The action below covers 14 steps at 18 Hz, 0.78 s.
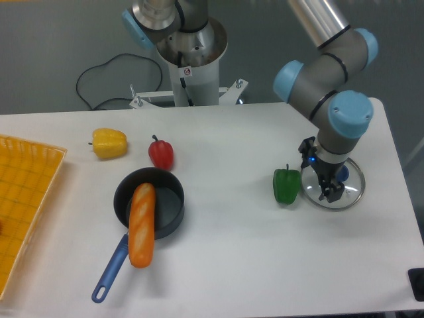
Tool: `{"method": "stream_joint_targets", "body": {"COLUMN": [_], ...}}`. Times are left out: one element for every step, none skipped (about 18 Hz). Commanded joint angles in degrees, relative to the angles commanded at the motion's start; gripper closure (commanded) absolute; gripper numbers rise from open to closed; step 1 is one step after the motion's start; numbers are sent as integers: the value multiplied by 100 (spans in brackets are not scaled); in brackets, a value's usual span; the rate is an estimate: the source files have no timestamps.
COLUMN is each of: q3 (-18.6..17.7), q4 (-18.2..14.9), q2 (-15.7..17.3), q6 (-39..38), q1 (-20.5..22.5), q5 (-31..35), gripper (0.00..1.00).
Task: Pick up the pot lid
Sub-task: 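Lower the open gripper over the blue knob of the glass lid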
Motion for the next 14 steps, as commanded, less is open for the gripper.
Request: {"method": "stream_joint_targets", "body": {"q3": [9, 9, 9, -26, -52, -70, -70, -70, -62, -70, -70, -70, -70, -70], "q4": [0, 0, 0, 17, 18, 26, 26, 26, 35, 61, 105, 123, 132, 141], "q2": [0, 0, -9, 0, -9, -35, -27, -26, -35, -35, -35, -35, -27, -35], "q6": [0, 0, 26, 122, 306, 430, 457, 457, 457, 466, 475, 475, 466, 466], "q1": [17, 26, 35, 35, 44, 105, 132, 158, 167, 176, 176, 167, 167, 167], "q5": [26, 26, 26, 26, 35, 27, 26, 26, 35, 44, 88, 158, 210, 237], "gripper": [0, 0, 0, 0, 0, 0, 0, 0, 0, 0, 0, 0, 0, 0]}}
